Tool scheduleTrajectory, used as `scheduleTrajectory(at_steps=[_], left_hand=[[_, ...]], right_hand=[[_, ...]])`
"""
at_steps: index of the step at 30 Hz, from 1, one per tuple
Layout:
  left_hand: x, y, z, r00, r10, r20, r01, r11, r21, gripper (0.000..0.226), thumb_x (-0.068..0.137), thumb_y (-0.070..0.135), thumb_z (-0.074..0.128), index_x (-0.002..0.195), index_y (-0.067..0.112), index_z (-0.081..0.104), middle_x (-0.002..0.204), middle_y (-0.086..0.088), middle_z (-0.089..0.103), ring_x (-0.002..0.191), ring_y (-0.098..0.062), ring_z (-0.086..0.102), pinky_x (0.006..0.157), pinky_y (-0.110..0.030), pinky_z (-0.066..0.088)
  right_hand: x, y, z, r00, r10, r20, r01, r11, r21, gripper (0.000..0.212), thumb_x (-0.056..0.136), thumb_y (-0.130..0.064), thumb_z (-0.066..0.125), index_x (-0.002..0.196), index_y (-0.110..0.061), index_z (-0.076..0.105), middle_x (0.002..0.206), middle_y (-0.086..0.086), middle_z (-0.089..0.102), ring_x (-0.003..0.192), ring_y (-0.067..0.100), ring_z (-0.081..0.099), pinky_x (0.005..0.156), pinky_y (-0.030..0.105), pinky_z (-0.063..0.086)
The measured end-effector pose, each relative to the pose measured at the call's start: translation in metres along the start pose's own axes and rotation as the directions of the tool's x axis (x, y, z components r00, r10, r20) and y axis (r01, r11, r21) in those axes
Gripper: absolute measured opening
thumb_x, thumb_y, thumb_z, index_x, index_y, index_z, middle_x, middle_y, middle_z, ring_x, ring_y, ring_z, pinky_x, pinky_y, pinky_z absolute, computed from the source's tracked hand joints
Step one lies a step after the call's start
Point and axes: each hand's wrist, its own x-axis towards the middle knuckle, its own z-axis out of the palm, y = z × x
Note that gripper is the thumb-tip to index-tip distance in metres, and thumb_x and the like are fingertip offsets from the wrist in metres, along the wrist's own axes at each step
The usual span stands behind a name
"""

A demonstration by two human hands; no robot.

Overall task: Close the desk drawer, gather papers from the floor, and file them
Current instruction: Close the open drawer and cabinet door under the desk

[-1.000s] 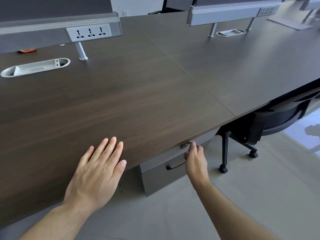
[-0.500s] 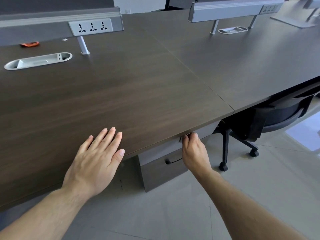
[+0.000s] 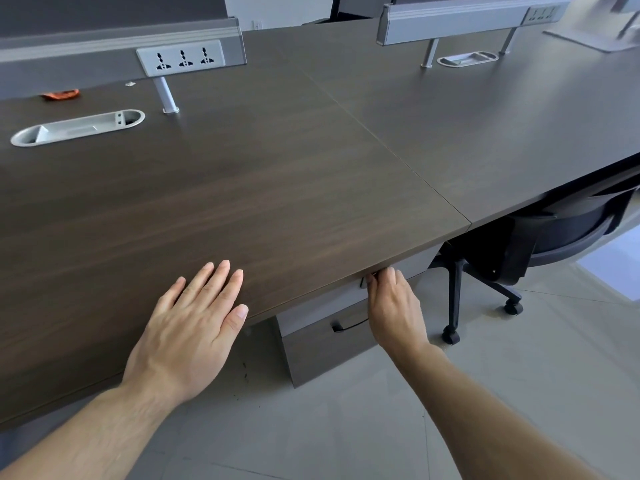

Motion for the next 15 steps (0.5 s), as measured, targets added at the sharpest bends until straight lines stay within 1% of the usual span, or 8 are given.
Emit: scheduleTrajectory(at_steps=[2, 4, 5, 7, 10, 12, 15], left_hand=[[-0.001, 0.0, 0.0, 1.0, -0.002, -0.005, 0.002, 1.0, -0.005, 0.062, 0.1, 0.05, 0.009, 0.15, 0.02, 0.031, 0.159, 0.001, 0.028, 0.147, -0.014, 0.021, 0.116, -0.041, 0.021], [-0.001, 0.0, 0.0, 1.0, -0.005, -0.013, 0.005, 1.0, -0.012, 0.062, 0.1, 0.05, 0.009, 0.15, 0.02, 0.03, 0.159, 0.002, 0.026, 0.147, -0.013, 0.019, 0.117, -0.041, 0.021], [0.0, 0.0, 0.0, 1.0, -0.004, -0.012, 0.003, 1.0, -0.012, 0.062, 0.1, 0.05, 0.009, 0.151, 0.02, 0.029, 0.159, 0.002, 0.026, 0.147, -0.013, 0.019, 0.117, -0.042, 0.022], [0.001, 0.0, 0.001, 1.0, -0.001, -0.011, 0.001, 1.0, 0.0, 0.062, 0.1, 0.049, 0.011, 0.15, 0.019, 0.031, 0.159, 0.001, 0.028, 0.147, -0.015, 0.021, 0.117, -0.044, 0.024], [0.0, -0.001, 0.002, 1.0, 0.001, -0.011, -0.001, 1.0, -0.002, 0.061, 0.1, 0.048, 0.013, 0.15, 0.019, 0.031, 0.159, 0.0, 0.028, 0.147, -0.015, 0.022, 0.116, -0.043, 0.024], [-0.001, -0.001, 0.002, 1.0, -0.003, -0.017, 0.003, 1.0, -0.006, 0.061, 0.1, 0.048, 0.013, 0.15, 0.019, 0.031, 0.159, 0.001, 0.028, 0.147, -0.014, 0.022, 0.116, -0.043, 0.023], [-0.001, 0.0, 0.001, 1.0, -0.002, -0.011, 0.002, 1.0, -0.006, 0.061, 0.1, 0.048, 0.013, 0.15, 0.018, 0.032, 0.158, 0.0, 0.029, 0.147, -0.015, 0.023, 0.116, -0.043, 0.024]], right_hand=[[0.0, 0.005, 0.003, 0.995, -0.086, -0.043, 0.08, 0.99, -0.118, 0.022, 0.101, -0.021, 0.044, 0.09, -0.005, 0.055, 0.08, 0.009, 0.055, 0.071, 0.031, 0.051, 0.064, 0.041, 0.045], [0.001, 0.01, -0.001, 0.993, -0.11, -0.048, 0.098, 0.973, -0.208, 0.005, 0.094, -0.006, 0.055, 0.089, -0.005, 0.057, 0.079, 0.009, 0.055, 0.068, 0.031, 0.052, 0.061, 0.04, 0.046], [0.002, 0.013, -0.005, 0.994, -0.102, -0.039, 0.091, 0.97, -0.224, 0.008, 0.09, 0.002, 0.054, 0.09, -0.006, 0.057, 0.079, 0.009, 0.054, 0.068, 0.031, 0.051, 0.061, 0.039, 0.044], [0.004, 0.014, -0.011, 0.996, -0.08, -0.028, 0.073, 0.98, -0.186, 0.014, 0.087, 0.006, 0.046, 0.09, -0.007, 0.052, 0.078, 0.008, 0.052, 0.068, 0.032, 0.049, 0.059, 0.04, 0.041], [-0.001, 0.006, -0.007, 0.997, -0.055, -0.057, 0.048, 0.992, -0.113, 0.017, 0.091, 0.004, 0.038, 0.083, -0.011, 0.038, 0.076, 0.008, 0.046, 0.066, 0.032, 0.043, 0.058, 0.043, 0.04], [-0.006, 0.001, -0.005, 0.997, -0.033, -0.062, 0.028, 0.996, -0.085, 0.018, 0.093, 0.004, 0.035, 0.083, -0.011, 0.035, 0.076, 0.007, 0.046, 0.065, 0.031, 0.042, 0.057, 0.042, 0.037], [-0.007, 0.001, -0.004, 0.998, 0.023, -0.057, -0.026, 0.998, -0.054, 0.017, 0.093, 0.003, 0.032, 0.083, -0.01, 0.037, 0.077, 0.007, 0.047, 0.068, 0.033, 0.045, 0.057, 0.04, 0.035]])
